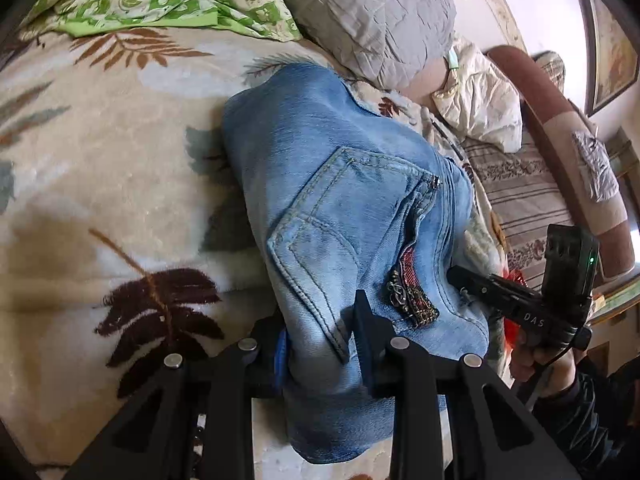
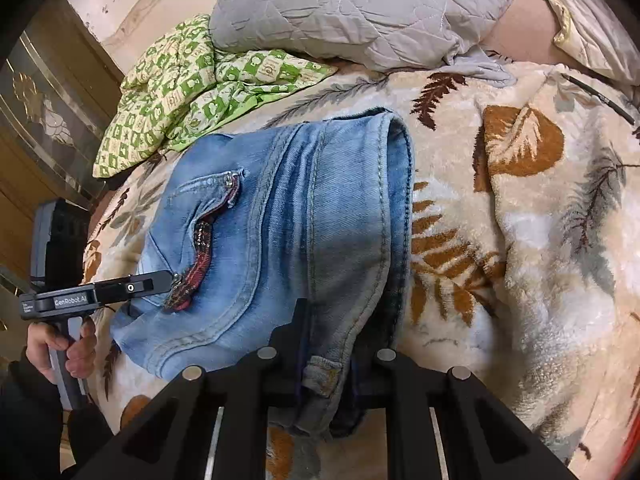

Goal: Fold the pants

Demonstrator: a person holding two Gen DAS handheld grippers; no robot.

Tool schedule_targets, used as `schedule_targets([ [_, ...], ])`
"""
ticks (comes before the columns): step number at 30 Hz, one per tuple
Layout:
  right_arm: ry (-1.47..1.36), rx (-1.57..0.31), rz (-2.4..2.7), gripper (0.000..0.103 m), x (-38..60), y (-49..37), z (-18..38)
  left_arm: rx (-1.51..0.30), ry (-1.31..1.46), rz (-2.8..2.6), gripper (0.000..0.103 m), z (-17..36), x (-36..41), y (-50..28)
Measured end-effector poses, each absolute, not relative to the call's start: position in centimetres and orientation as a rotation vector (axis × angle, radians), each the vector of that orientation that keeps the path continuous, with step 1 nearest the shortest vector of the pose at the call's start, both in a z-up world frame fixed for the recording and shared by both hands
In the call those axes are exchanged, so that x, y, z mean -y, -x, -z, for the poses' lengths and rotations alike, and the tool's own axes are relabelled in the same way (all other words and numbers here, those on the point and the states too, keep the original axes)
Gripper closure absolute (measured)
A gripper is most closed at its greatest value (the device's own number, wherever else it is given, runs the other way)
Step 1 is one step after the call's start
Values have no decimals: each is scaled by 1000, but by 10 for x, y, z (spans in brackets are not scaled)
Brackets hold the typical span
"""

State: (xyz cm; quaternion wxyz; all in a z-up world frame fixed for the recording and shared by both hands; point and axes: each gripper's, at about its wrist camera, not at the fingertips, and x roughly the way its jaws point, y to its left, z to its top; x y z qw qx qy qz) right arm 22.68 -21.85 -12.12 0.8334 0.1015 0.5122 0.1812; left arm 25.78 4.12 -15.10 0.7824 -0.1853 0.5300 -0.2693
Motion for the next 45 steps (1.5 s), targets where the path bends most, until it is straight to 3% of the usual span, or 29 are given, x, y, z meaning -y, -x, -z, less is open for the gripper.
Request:
schedule_targets([
  [3, -202, -1080, -380, 87, 216, -226, 119, -1143, 388, 579, 71, 150, -40, -258],
  [5, -173, -1067, -373, 78, 215, -224, 115, -1128, 368, 573, 60, 146, -40, -255],
  [7, -132, -1046, -356, 58, 215, -220, 108, -1110, 349, 562, 50, 139, -43, -253],
  [8, -101, -1033, -339, 50, 213, -217, 103, -1095, 334, 539, 40, 132, -46, -251],
  [9, -79, -1020, -322, 29, 213, -215, 98, -1083, 327, 522, 33, 129, -51, -251],
  [10, -75, -1005, -319, 19, 214, -214, 94, -1065, 325, 498, 18, 123, -55, -253],
  [14, -103, -955, -346, 15, 217, -219, 73, -1031, 346, 480, 8, 105, -64, -269],
  [19, -118, -958, -322, 14, 214, -247, 68, -1039, 286, 426, 7, 96, -48, -296],
  [27, -253, -1017, -254, 14, 218, -296, 89, -1086, 299, 398, 7, 111, -27, -336],
  [39, -230, -1021, -253, 15, 210, -308, 102, -1097, 307, 385, 7, 130, -24, -340],
  [40, -225, -1015, -255, 18, 210, -307, 102, -1088, 301, 391, 11, 129, -24, -339],
  [41, -213, -1006, -257, 26, 209, -307, 101, -1076, 292, 406, 44, 129, -23, -338],
  [42, -202, -1003, -266, 55, 207, -306, 100, -1077, 267, 411, 61, 129, -21, -337],
  [43, -194, -1008, -283, 75, 205, -306, 100, -1078, 246, 403, 71, 129, -19, -336],
  [45, -164, -1012, -304, 86, 196, -305, 99, -1072, 228, 417, 78, 126, -16, -334],
])
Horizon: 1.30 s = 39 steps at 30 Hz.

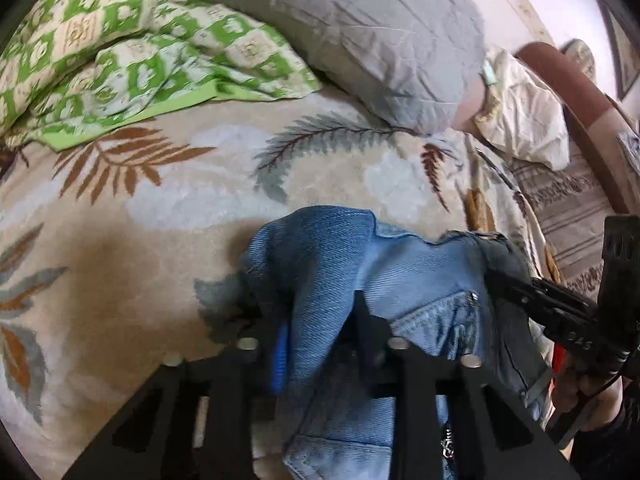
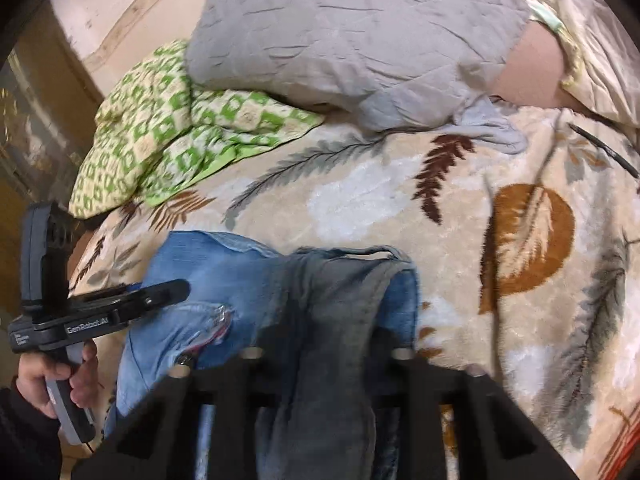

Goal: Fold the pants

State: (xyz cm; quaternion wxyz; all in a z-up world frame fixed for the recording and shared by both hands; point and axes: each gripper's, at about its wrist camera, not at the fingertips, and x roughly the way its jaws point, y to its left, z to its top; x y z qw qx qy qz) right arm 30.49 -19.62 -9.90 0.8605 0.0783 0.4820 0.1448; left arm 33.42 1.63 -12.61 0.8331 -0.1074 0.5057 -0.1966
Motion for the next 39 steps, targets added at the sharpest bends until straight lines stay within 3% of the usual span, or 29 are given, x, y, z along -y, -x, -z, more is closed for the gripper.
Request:
schedule_targets([
  [12, -50, -997, -289, 90, 177, -300, 94, -1087, 185, 411, 78, 124, -13, -336],
  [21, -185, -1038, -251, 94, 229, -296, 135, -1085, 267, 447, 78, 143, -27, -342],
  [31, -130, -1028, -239, 94, 221, -297, 132, -1086, 262, 449, 78, 143, -28, -342],
  [39, -119, -1019, -235, 93, 220, -296, 128, -1069, 221, 417, 71, 136, -24, -338],
])
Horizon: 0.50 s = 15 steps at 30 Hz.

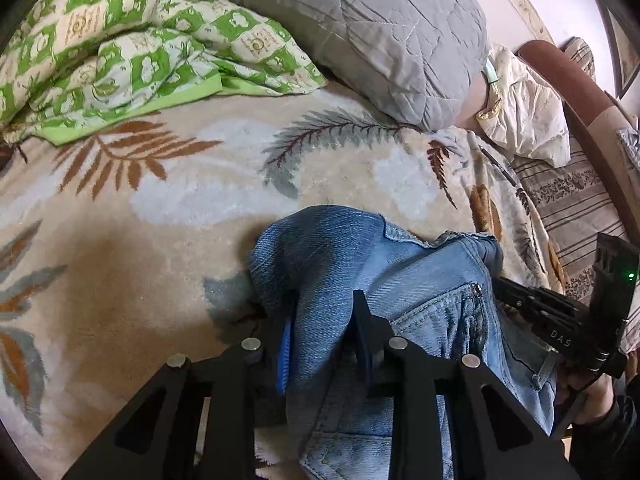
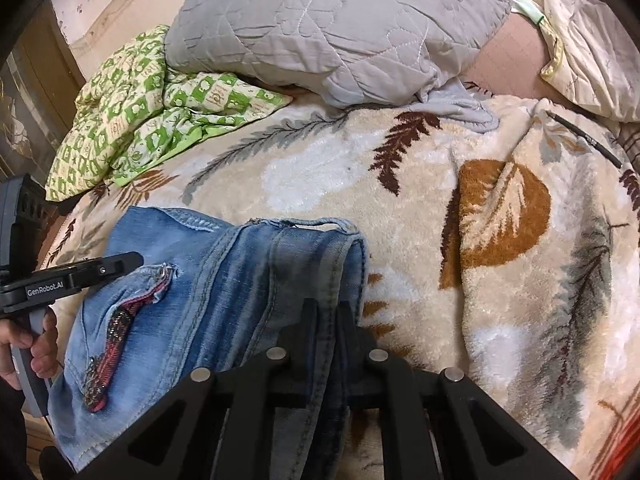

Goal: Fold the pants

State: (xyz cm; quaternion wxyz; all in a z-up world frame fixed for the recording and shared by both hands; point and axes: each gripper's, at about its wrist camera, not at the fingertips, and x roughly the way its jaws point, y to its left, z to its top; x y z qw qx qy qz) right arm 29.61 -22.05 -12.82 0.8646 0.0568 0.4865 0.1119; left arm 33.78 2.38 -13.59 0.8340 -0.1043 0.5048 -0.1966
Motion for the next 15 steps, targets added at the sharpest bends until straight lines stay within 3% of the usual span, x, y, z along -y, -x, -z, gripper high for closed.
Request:
schedule_targets([
  [1, -119, -1006, -237, 91, 220, -295, 125, -1060, 215, 411, 65, 133, -24, -336],
  [3, -114, -990, -231, 82, 220, -293, 118, -1049, 207, 367, 32, 127, -26, -333],
  [4, -105, -990, -218, 55, 219, -292, 114, -1044, 213, 345, 10, 125, -28, -331],
  [5, -98, -989, -207, 33, 219, -291, 111, -1030, 232, 324, 3, 121, -32, -329],
  [6, -95, -974, -182, 3, 220, -289, 105, -1014, 257, 318, 3, 117, -36, -326],
  [15, -98, -881, -169, 0, 220, -259, 54, -926, 215, 270, 0, 67, -43, -280],
])
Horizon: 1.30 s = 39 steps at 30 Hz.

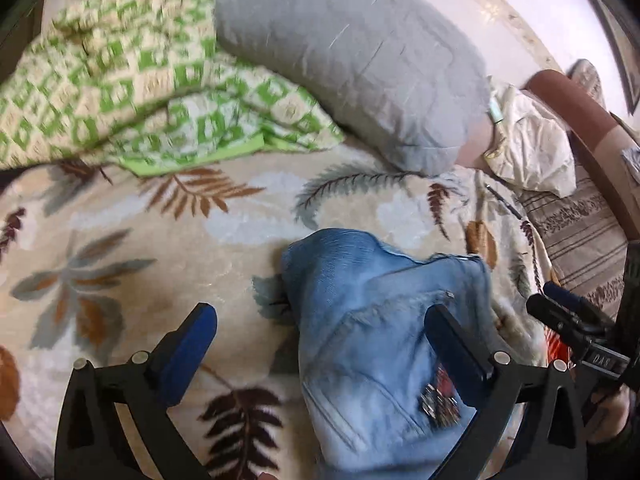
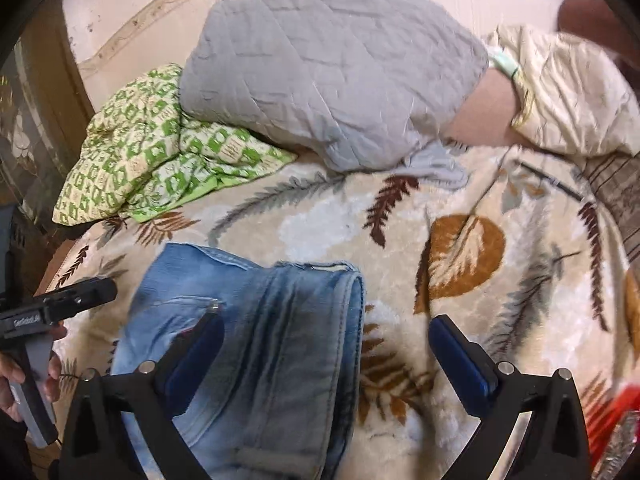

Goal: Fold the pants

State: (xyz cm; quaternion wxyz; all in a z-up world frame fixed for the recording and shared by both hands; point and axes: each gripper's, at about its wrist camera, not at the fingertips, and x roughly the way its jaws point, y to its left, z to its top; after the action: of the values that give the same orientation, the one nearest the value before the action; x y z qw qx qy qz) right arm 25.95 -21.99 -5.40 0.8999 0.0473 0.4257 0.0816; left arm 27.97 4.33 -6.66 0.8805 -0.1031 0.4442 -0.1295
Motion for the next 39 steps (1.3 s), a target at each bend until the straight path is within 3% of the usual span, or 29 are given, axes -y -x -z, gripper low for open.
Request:
schedule_targets([
  [9, -30, -711, -80, 0, 210, -168, -24, -682, 55, 132, 0, -1, -38, -175],
  [17, -8, -642, -4, 0, 206, -71, -38, -578, -23, 55, 0, -16, -27, -84],
  [25, -44, -662, 49, 0, 205, -16, -17, -636, 9, -12, 0, 8, -30, -43],
  [39, -41, -664, 48, 0, 207, -12, -21, -654, -18, 18, 0, 8, -24, -40],
])
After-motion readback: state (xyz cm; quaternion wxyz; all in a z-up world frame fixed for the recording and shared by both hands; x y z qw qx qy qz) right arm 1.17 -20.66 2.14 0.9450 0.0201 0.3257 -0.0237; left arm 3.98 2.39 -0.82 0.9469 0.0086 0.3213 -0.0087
